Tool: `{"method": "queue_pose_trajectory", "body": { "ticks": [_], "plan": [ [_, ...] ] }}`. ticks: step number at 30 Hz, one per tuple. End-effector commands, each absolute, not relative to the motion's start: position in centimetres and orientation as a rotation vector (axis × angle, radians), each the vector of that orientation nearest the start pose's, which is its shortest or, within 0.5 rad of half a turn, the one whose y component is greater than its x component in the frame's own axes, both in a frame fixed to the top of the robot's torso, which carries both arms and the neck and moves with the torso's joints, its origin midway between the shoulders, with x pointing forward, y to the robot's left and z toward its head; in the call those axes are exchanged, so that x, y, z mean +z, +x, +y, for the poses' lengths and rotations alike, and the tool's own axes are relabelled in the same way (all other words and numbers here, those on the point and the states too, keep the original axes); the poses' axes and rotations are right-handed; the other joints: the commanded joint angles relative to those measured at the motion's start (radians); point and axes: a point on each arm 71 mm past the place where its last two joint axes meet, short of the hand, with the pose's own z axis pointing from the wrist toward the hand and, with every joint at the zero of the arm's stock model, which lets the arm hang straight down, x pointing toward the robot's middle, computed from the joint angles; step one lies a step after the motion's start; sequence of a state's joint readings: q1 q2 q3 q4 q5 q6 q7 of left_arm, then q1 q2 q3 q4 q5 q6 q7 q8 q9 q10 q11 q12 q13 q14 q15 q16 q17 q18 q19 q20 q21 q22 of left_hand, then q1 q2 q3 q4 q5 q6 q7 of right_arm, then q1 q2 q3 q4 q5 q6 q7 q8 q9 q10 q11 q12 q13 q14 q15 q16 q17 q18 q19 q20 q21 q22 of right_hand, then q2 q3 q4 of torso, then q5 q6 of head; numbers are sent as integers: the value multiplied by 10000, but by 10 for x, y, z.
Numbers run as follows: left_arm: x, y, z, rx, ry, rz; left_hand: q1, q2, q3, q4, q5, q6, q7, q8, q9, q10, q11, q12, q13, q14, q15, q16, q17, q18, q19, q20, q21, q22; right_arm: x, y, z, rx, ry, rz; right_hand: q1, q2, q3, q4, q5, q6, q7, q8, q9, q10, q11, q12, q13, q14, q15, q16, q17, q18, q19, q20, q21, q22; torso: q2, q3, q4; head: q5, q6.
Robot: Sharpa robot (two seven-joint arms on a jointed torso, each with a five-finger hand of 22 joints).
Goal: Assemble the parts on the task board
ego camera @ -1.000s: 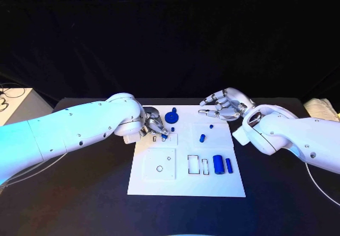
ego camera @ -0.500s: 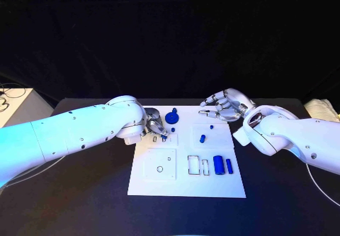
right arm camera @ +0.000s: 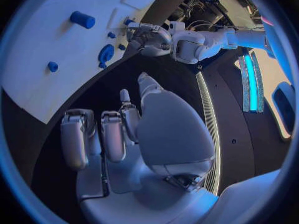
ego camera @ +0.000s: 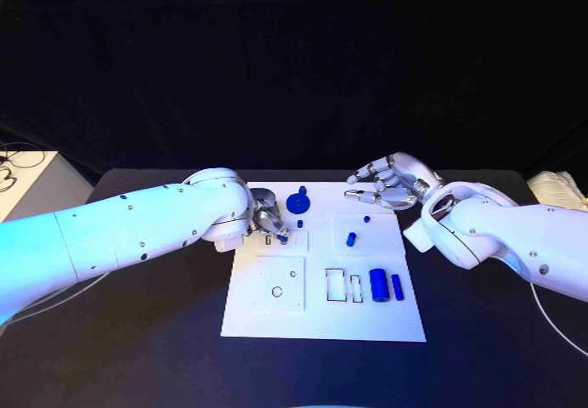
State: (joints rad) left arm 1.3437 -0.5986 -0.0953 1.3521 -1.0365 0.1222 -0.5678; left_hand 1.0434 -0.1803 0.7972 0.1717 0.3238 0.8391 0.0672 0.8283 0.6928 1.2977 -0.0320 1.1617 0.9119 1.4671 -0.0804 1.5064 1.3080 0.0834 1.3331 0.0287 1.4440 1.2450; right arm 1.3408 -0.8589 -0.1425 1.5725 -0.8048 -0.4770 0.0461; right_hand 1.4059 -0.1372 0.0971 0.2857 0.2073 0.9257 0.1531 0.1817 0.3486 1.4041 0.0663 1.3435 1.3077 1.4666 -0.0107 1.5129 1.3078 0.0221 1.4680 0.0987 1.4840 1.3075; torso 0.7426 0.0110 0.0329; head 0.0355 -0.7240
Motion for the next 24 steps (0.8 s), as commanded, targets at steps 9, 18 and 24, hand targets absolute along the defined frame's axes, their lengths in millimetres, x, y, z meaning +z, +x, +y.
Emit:
{"method": "queue_pose_trajectory", "body": {
  "ticks": [9,18,24],
  "plan": [
    [-186,520,144,-3769,-986,22762,-49,22,1790,-1865,121,354,-255,38,7,60,2,85,41,700,-55,64,1381,-116,69,26,70,20,-147,490,-201,9990,3506,16041,-73,-16,31,8,79,-69,-21,27,13,-65,4,-50,567,751,41,-13,1378,36,465,6,-34,1933,0,5,0,12,-39],
    [-188,518,143,-3734,-826,22994,-60,19,1796,-1880,158,361,-258,44,11,76,-1,105,70,704,-57,71,1396,-116,70,24,72,23,-147,490,-200,10016,3403,16152,-117,-36,14,17,102,-73,-21,31,16,-69,5,-57,561,749,42,-19,1366,38,461,7,-42,1927,0,6,-9,-19,-38],
    [-189,517,143,-3714,-718,23126,-73,14,1797,-1891,185,366,-259,49,15,76,-2,102,63,709,-59,79,1414,-119,78,23,78,37,-147,490,-201,10001,3381,16174,-137,-41,7,22,106,-75,-21,32,17,-70,6,-58,559,747,42,-23,1358,40,458,8,-49,1923,-2,6,-5,-24,-35]
  ]
}}
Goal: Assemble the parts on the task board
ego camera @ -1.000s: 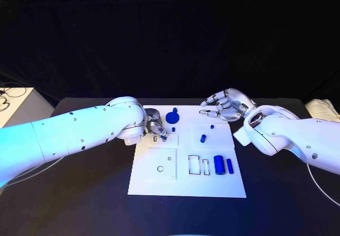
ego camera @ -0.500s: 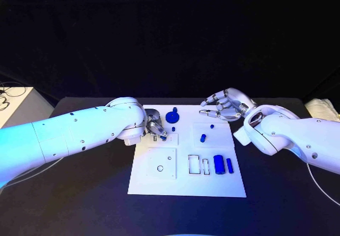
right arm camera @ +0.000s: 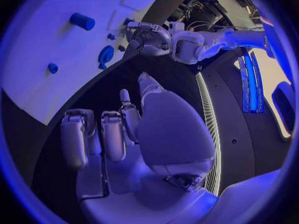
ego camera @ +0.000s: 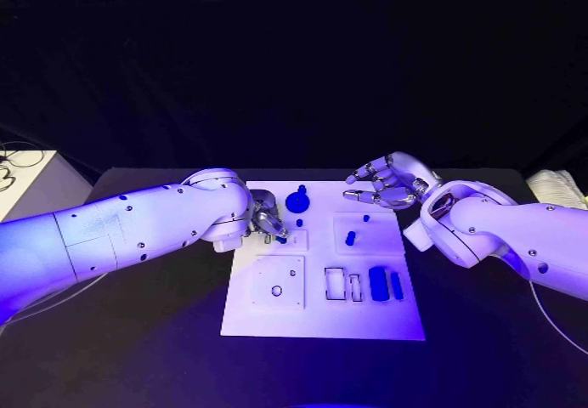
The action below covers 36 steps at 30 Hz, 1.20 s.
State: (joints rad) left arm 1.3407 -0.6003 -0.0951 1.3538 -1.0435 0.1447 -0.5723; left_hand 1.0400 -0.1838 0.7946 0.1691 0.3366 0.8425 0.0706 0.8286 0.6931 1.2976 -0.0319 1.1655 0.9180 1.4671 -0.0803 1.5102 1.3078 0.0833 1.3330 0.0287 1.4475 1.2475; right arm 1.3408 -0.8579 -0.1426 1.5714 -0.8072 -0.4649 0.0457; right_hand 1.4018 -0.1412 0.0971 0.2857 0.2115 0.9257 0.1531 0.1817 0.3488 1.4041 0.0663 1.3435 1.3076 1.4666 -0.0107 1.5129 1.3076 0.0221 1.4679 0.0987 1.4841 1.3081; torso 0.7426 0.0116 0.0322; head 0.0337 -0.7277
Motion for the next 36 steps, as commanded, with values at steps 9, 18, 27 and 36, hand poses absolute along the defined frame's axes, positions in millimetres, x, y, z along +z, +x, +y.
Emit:
{"method": "queue_pose_trajectory", "body": {
  "ticks": [9,18,27,36],
  "plan": [
    [-189,517,145,-3663,-679,23203,-38,49,1823,-1865,56,331,-293,46,12,77,-4,64,2,710,-60,42,1416,-118,79,22,43,13,-147,490,-201,9993,3378,16187,-122,-1,2,28,70,-76,-21,35,17,-75,6,-65,554,746,42,-24,1359,40,457,8,-50,1916,-1,-3,10,21,-10],
    [-190,517,145,-3627,-652,23291,-50,46,1823,-1875,71,334,-294,49,14,76,-4,61,-5,718,-60,55,1444,-118,76,21,44,11,-147,490,-201,9984,3383,16188,-141,2,-1,29,77,-76,-22,38,19,-76,6,-67,552,747,43,-24,1360,41,456,8,-53,1915,4,1,-1,41,-21],
    [-190,517,141,-3707,-642,23446,-257,135,1645,-1767,5,385,-318,83,36,170,-13,128,63,745,-59,103,1545,-128,92,31,57,55,-147,490,-201,9980,3387,16195,-141,2,-1,29,77,-76,-22,38,19,-76,6,-67,552,747,43,-24,1360,41,456,8,-53,1915,1,9,4,60,-44],
    [-191,518,138,-3795,-757,23459,-562,340,901,-1472,-195,478,-395,87,36,266,-60,176,126,755,-90,122,1594,-137,105,48,47,97,-147,490,-201,9974,3391,16200,-168,16,1,32,90,-76,-23,42,21,-74,5,-65,554,744,43,-29,1351,44,448,9,-67,1905,-4,17,-13,47,-51]
  ]
}}
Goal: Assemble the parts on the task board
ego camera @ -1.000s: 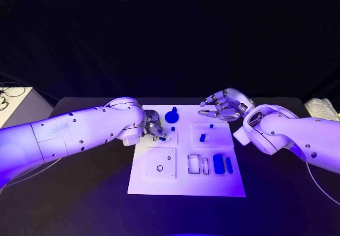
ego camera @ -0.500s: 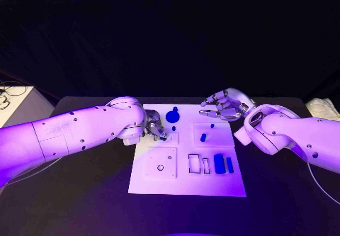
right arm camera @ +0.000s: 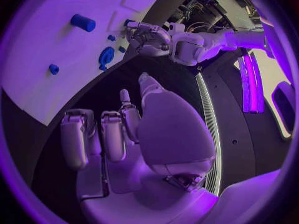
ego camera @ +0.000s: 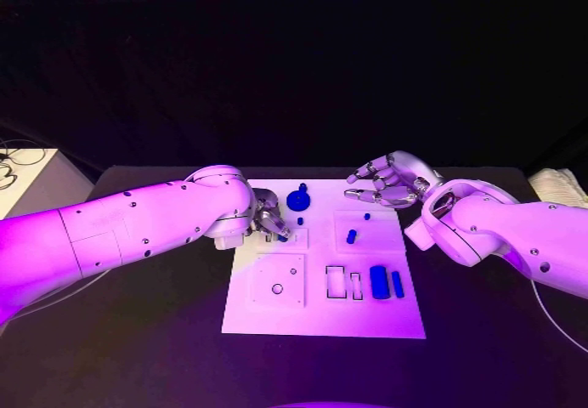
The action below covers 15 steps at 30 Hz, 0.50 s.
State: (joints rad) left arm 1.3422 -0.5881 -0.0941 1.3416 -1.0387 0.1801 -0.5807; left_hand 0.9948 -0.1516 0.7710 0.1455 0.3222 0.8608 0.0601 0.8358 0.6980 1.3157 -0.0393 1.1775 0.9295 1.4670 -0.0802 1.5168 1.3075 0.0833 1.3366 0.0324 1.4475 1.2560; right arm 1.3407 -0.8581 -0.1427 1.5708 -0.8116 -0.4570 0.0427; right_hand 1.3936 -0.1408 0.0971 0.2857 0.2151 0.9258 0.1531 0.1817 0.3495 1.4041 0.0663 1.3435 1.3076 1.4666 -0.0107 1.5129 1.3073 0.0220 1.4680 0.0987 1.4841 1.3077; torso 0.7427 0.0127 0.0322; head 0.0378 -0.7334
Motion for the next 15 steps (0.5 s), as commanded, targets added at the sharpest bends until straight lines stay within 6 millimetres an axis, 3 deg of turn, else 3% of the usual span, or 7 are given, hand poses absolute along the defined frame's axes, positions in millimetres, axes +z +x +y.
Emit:
{"method": "queue_pose_trajectory", "body": {
  "ticks": [1,15],
  "plan": [
    [-191,518,138,-3800,-770,23455,-116,27,1109,-1224,-59,300,-292,13,-14,89,12,61,21,757,-92,58,1602,-137,68,12,46,11,-147,490,-201,9974,3391,16201,-86,12,1,32,54,-76,-22,42,14,-74,5,-65,555,744,43,-29,1353,45,448,9,-67,1909,-2,7,-9,11,7],
    [-191,520,136,-3784,-789,23487,-227,134,724,-1000,-184,334,-306,-29,-44,73,7,45,13,756,-98,54,1605,-140,78,11,35,23,-148,490,-201,9976,3388,16229,-107,25,3,35,64,-74,-23,46,16,-73,5,-66,554,745,42,-28,1356,43,453,9,-60,1915,2,0,-2,-2,24]
  ]
}}
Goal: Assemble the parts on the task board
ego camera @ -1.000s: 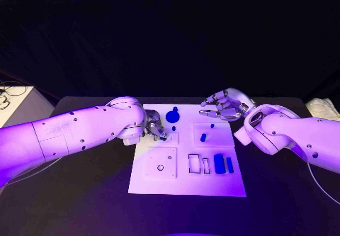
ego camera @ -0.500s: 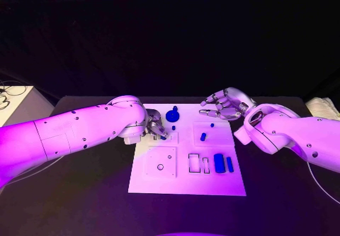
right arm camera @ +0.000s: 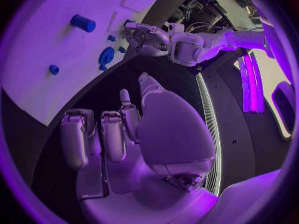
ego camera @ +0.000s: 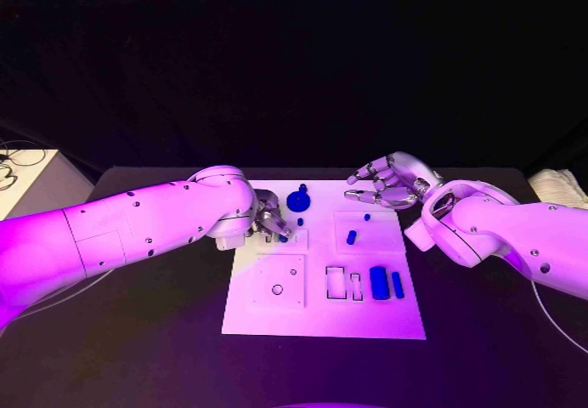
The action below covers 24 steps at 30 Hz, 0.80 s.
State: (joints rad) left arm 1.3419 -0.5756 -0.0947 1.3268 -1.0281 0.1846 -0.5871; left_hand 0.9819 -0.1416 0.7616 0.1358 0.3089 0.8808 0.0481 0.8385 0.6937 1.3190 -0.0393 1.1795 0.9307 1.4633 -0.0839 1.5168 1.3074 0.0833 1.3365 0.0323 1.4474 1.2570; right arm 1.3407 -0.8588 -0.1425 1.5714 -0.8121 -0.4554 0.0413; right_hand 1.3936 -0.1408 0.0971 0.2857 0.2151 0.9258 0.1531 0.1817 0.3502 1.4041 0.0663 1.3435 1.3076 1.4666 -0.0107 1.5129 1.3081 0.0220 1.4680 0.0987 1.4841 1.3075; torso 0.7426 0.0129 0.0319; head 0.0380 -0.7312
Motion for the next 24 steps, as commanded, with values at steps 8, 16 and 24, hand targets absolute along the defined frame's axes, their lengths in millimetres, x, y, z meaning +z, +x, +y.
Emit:
{"method": "queue_pose_trajectory", "body": {
  "ticks": [8,16,24],
  "plan": [
    [-191,521,137,-3732,-821,23504,-280,53,155,-549,-91,207,-211,-107,-43,35,-6,37,26,799,-69,63,1636,-141,83,11,17,14,-148,489,-201,9976,3389,16225,-123,31,3,36,70,-74,-24,49,10,-70,4,-61,557,744,42,-31,1344,41,456,9,-56,1921,2,-4,3,-11,11],
    [-192,522,138,-3655,-850,23510,-320,-33,-780,-191,-136,272,-225,-177,-93,22,-17,53,60,803,-81,65,1655,-144,99,-2,2,28,-147,489,-202,9972,3402,16180,-123,31,3,36,70,-74,-24,49,10,-70,4,-61,557,744,42,-31,1344,41,456,9,-56,1921,3,-4,1,-12,6],
    [-191,522,140,-3577,-919,23441,-329,-105,-1355,104,-142,301,-222,-233,-130,-10,-14,36,44,798,-82,53,1641,-141,95,-11,-15,19,-146,489,-203,9992,3479,16056,-222,73,0,44,89,-75,-25,59,16,-95,3,-99,524,733,41,-54,1301,58,421,9,-116,1877,4,-2,5,-26,2]
  ]
}}
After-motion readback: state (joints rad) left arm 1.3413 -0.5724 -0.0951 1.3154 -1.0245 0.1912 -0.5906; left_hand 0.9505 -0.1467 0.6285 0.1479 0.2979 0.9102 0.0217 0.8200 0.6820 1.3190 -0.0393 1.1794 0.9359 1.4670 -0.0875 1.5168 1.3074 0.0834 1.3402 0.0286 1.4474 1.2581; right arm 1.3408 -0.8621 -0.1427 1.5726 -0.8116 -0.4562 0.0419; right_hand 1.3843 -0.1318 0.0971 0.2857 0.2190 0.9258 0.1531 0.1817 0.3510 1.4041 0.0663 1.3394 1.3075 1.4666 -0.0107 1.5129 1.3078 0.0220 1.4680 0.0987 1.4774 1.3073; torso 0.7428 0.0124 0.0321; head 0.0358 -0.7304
